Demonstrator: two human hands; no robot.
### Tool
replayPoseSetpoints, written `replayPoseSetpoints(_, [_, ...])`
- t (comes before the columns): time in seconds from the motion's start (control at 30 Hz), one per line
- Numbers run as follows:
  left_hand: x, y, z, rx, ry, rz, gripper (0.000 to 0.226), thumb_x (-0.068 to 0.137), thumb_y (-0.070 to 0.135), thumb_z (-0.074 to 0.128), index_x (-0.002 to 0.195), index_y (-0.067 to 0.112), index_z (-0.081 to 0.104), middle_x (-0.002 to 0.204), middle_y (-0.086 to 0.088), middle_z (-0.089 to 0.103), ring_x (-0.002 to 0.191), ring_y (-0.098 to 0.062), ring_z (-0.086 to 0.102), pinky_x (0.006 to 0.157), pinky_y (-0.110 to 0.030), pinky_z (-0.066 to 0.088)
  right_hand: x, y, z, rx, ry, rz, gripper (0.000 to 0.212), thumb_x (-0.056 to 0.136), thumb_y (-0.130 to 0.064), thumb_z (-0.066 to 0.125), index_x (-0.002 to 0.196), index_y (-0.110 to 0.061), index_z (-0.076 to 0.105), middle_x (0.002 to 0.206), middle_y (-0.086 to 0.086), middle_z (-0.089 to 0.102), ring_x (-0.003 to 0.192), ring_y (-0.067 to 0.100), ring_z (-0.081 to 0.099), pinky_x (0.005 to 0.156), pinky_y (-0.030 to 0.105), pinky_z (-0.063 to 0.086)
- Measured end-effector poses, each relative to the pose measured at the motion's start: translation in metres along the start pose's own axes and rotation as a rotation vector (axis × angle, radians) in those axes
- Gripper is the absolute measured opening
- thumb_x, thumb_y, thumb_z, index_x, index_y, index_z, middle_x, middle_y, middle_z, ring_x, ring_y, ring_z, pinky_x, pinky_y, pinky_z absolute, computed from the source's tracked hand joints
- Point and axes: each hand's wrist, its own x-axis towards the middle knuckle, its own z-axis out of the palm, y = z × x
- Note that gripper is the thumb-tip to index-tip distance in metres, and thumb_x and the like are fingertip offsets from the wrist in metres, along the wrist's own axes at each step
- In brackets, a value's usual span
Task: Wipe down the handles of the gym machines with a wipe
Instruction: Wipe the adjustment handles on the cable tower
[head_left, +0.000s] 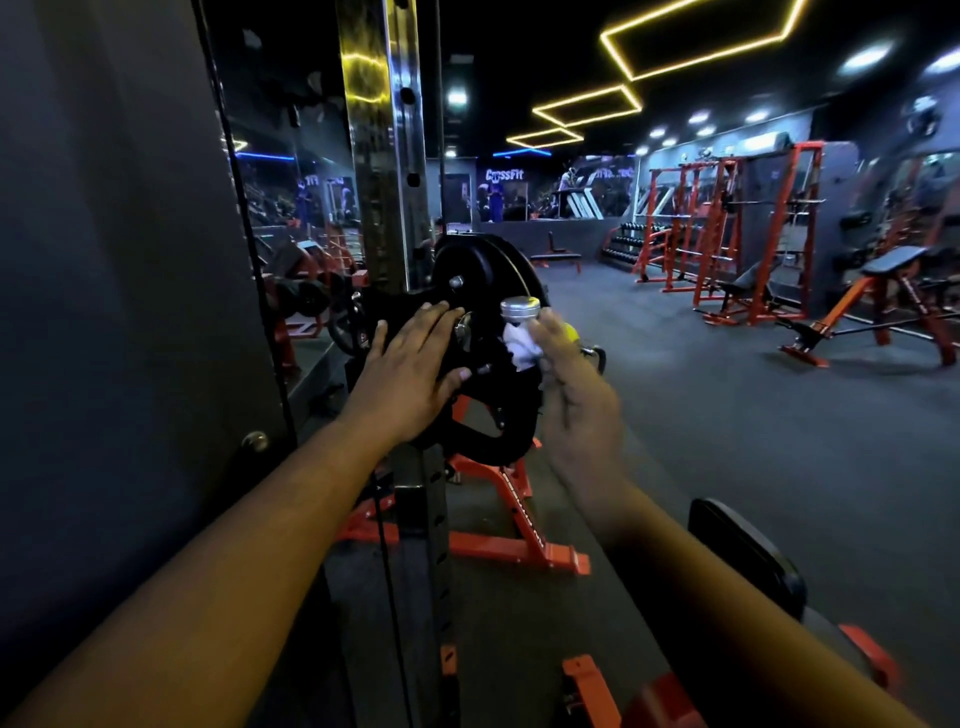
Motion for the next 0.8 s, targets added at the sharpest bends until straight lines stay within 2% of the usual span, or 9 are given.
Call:
replayPoseSetpoints(0.1, [-0.001,0.0,-0.003,-0.009,-0.011,-0.007,0.074,0.106,0.05,0.044,0.165,0.024,0.008,0.173,0.002,0.01,0.159,-0.016,0.003,0.127,-0.056,0.001,-0.023,0.007,0.026,0.092,0.058,0.099,0.052,0.097,0.015,0.042,0.147,0.0,0.045,0.152,0.015,0.048,0.144,0.024,0.043,0.117,0.045,0.039])
replayPoseSetpoints(0.17, [-0.002,0.0,-0.005,-0.009,-0.017,-0.002,0.074,0.106,0.05,0.043,0.165,0.024,0.006,0.173,0.002,0.008,0.159,-0.017,0.002,0.127,-0.055,0.0,-0.053,0.013,0.031,0.159,0.107,0.173,0.047,0.1,0.008,0.042,0.146,0.0,0.047,0.142,0.014,0.059,0.132,0.027,0.056,0.105,0.053,0.049])
replayPoseSetpoints(0.23, [-0.001,0.001,-0.005,-0.022,-0.024,-0.003,0.074,0.106,0.05,0.043,0.165,0.025,0.007,0.173,0.002,0.008,0.16,-0.018,0.003,0.126,-0.056,0.0,-0.074,0.012,0.028,0.19,0.124,0.266,0.041,0.105,-0.002,0.043,0.143,-0.01,0.053,0.129,-0.003,0.067,0.117,0.014,0.065,0.095,0.045,0.057])
replayPoseSetpoints(0.3, [0.0,0.002,-0.004,-0.024,-0.028,-0.015,0.073,0.106,0.05,0.044,0.165,0.026,0.008,0.173,0.002,0.008,0.16,-0.018,0.004,0.126,-0.057,0.0,-0.07,0.011,0.026,0.263,0.1,0.37,0.035,0.107,-0.013,0.043,0.138,-0.018,0.059,0.125,-0.01,0.068,0.117,0.01,0.064,0.096,0.046,0.055])
replayPoseSetpoints(0.4, [0.0,0.003,-0.004,-0.014,-0.029,-0.026,0.072,0.106,0.05,0.044,0.165,0.026,0.01,0.173,0.002,0.009,0.159,-0.019,0.005,0.126,-0.057,0.002,-0.023,0.003,0.026,0.356,0.115,0.435,0.035,0.108,-0.026,0.043,0.137,-0.02,0.061,0.129,-0.002,0.067,0.124,0.019,0.062,0.102,0.056,0.05])
replayPoseSetpoints(0.5, [-0.001,0.003,-0.005,-0.012,-0.024,-0.028,0.071,0.106,0.049,0.044,0.165,0.026,0.011,0.173,0.002,0.009,0.159,-0.018,0.005,0.126,-0.058,0.002,0.012,-0.006,0.029,0.366,0.186,0.417,0.033,0.108,-0.023,0.045,0.136,-0.019,0.062,0.131,-0.002,0.067,0.126,0.016,0.06,0.107,0.052,0.048])
replayPoseSetpoints(0.6, [-0.001,0.002,-0.006,-0.018,-0.033,-0.026,0.072,0.106,0.05,0.044,0.165,0.027,0.009,0.173,0.002,0.009,0.159,-0.017,0.005,0.126,-0.058,0.001,-0.014,0.0,0.033,0.357,0.16,0.481,0.034,0.107,-0.014,0.046,0.137,-0.018,0.062,0.131,-0.003,0.067,0.126,0.014,0.06,0.106,0.051,0.049])
replayPoseSetpoints(0.7, [-0.001,0.002,-0.007,-0.027,-0.051,-0.031,0.073,0.106,0.051,0.042,0.165,0.027,0.007,0.173,0.003,0.006,0.159,-0.017,0.003,0.126,-0.056,0.0,-0.056,0.005,0.031,0.388,0.108,0.59,0.03,0.108,-0.017,0.046,0.129,-0.019,0.068,0.117,-0.001,0.073,0.113,0.016,0.067,0.095,0.048,0.056])
replayPoseSetpoints(0.8, [0.0,0.004,-0.009,-0.027,-0.053,-0.04,0.072,0.106,0.05,0.043,0.165,0.026,0.008,0.173,0.001,0.007,0.159,-0.018,0.004,0.126,-0.055,-0.001,-0.025,0.004,0.029,0.469,0.09,0.658,0.028,0.107,-0.023,0.046,0.12,-0.016,0.07,0.108,0.011,0.072,0.099,0.022,0.07,0.08,0.042,0.055])
